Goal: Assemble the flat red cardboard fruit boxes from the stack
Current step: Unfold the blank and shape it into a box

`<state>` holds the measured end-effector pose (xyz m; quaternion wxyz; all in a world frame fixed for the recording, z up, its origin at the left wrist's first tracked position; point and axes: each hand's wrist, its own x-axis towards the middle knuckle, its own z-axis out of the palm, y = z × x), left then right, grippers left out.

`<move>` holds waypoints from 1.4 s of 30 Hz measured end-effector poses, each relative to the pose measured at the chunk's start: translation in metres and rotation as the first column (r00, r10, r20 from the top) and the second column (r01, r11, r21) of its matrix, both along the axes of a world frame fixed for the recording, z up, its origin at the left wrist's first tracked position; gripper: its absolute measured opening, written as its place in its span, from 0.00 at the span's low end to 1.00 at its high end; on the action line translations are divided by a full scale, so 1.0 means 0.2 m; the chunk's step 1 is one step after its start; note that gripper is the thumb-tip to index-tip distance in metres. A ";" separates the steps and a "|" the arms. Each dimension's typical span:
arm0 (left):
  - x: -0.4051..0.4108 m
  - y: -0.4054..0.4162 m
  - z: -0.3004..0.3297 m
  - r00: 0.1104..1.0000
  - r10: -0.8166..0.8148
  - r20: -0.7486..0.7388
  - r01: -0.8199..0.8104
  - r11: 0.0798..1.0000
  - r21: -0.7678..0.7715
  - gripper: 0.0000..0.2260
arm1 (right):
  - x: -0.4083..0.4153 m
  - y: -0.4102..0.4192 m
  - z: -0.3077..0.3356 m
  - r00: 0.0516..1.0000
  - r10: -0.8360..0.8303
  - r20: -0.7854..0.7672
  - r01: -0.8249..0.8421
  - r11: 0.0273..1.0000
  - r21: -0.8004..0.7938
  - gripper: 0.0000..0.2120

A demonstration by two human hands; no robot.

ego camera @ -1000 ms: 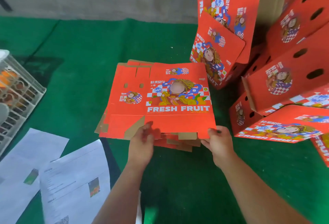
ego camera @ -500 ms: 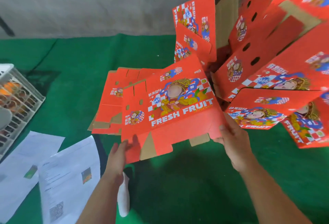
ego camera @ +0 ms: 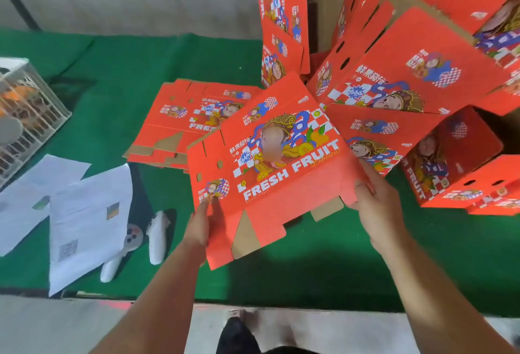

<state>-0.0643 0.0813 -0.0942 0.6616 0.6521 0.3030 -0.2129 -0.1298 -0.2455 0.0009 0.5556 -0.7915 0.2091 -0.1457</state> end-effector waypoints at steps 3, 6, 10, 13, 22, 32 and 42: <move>-0.15 -0.08 -0.04 0.997 0.076 0.007 -0.075 0.994 -0.074 0.23 | -0.07 -0.04 -0.01 1.000 0.024 0.002 -0.024 0.999 -0.042 0.25; -0.28 -0.17 -0.04 0.992 0.109 -0.062 -0.121 0.960 -0.254 0.24 | -0.11 -0.08 0.01 1.000 0.000 -0.010 -0.001 0.999 -0.051 0.25; -0.38 -0.20 -0.02 0.978 0.193 -0.084 -0.208 0.946 -0.249 0.22 | -0.14 -0.11 0.07 0.999 0.033 0.007 -0.032 0.994 -0.103 0.24; -0.39 -0.21 0.00 0.987 0.122 -0.105 -0.145 0.959 -0.245 0.31 | -0.12 -0.09 0.15 0.998 0.046 0.033 -0.042 0.992 -0.119 0.21; -0.45 -0.01 0.08 0.996 0.009 -0.086 -0.026 0.979 -0.202 0.31 | -0.09 0.13 0.29 0.988 0.050 0.145 -0.065 0.993 0.100 0.46; -0.52 -0.05 0.21 0.932 -0.306 0.194 0.325 0.943 -0.074 0.26 | -0.08 0.46 0.19 0.995 0.053 0.083 -0.073 0.960 0.269 0.21; -0.55 -0.10 0.28 0.694 -0.678 0.243 0.630 0.735 0.251 0.66 | -0.14 0.55 0.09 0.984 0.178 0.007 -0.177 0.968 0.177 0.27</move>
